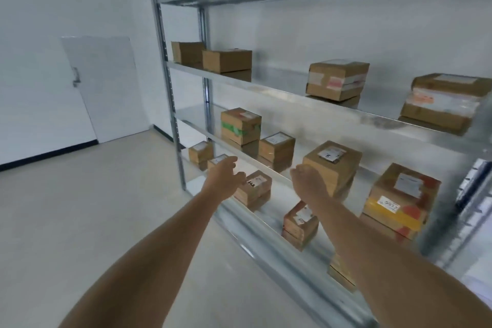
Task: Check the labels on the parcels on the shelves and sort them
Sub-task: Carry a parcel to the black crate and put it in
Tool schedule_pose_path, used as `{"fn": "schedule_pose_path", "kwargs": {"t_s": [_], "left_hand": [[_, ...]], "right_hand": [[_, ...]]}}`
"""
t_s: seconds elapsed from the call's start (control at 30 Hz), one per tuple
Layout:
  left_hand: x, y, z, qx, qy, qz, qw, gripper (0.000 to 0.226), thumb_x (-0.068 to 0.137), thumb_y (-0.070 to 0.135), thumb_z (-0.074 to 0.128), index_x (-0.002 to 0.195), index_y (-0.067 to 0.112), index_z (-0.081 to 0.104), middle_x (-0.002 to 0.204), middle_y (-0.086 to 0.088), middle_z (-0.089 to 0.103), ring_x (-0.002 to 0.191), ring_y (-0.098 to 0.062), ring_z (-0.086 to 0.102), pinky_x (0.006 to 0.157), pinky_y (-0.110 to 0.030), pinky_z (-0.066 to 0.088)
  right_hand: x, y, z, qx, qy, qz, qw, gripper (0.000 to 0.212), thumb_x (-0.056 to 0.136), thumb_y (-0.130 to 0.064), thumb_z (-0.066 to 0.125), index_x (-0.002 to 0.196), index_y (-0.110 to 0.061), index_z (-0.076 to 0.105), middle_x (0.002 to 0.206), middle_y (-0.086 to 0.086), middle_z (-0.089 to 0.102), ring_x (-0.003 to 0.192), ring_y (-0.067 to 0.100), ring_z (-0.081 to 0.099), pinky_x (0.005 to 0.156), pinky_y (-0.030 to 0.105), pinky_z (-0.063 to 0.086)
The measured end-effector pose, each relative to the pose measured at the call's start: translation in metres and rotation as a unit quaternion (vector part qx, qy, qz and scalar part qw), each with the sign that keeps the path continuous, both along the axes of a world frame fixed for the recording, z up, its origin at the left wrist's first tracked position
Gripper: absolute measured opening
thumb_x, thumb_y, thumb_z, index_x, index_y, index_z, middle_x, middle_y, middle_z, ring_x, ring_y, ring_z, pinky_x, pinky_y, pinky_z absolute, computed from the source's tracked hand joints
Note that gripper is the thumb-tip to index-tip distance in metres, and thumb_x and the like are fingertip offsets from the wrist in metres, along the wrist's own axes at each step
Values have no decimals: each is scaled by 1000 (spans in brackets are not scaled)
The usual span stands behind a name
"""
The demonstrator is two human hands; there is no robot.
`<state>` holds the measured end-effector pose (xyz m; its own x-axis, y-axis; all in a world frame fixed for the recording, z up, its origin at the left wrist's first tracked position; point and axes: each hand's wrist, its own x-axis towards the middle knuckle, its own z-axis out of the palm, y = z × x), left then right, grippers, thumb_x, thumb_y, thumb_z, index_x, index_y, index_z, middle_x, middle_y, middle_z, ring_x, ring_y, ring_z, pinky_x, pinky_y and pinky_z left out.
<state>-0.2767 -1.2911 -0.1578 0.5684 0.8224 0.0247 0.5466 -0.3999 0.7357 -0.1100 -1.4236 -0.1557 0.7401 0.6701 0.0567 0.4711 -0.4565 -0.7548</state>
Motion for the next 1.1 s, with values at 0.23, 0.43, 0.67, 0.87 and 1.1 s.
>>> {"fn": "schedule_pose_path", "kwargs": {"t_s": [0.23, 0.43, 0.67, 0.87, 1.1], "left_hand": [[-6, 136, -20, -8, -33, 25, 999, 57, 97, 25, 66, 150, 14, 48, 143, 0, 57, 128, -20, 56, 85, -19, 38], [18, 275, -3, 6, -20, 53, 998, 39, 103, 21, 56, 139, 7, 56, 135, -11, 63, 119, -28, 61, 90, -26, 47], [25, 447, -15, -18, -27, 80, 996, 58, 96, 27, 66, 150, 16, 47, 146, -3, 57, 131, -23, 55, 100, -26, 40], [17, 580, -35, -21, -32, 80, 996, 58, 96, 25, 67, 150, 16, 48, 145, -4, 58, 130, -22, 56, 106, -30, 42], [-1, 746, -46, -16, -20, 26, 999, 58, 98, 25, 65, 151, 14, 46, 147, -5, 56, 129, -23, 57, 101, -30, 43]], "right_hand": [[9, 159, -31, 0, 32, 38, 999, 26, 104, -21, 40, 105, -11, 63, 105, 6, 54, 102, 25, 52, 85, 33, 40], [27, 312, -30, -4, 78, 64, 995, 37, 105, -19, 40, 136, -3, 54, 130, 13, 59, 121, 30, 54, 92, 30, 40], [46, 481, -22, -24, 63, 77, 995, 42, 104, -21, 39, 140, -4, 53, 133, 14, 59, 124, 31, 55, 106, 40, 42], [46, 609, -38, -30, 52, 64, 996, 25, 100, -18, 43, 76, -27, 40, 85, -4, 46, 94, 20, 41, 83, 33, 34], [9, 752, -56, -36, 81, 12, 996, 40, 102, -18, 44, 135, 3, 55, 137, 19, 59, 126, 35, 54, 102, 36, 42]]}}
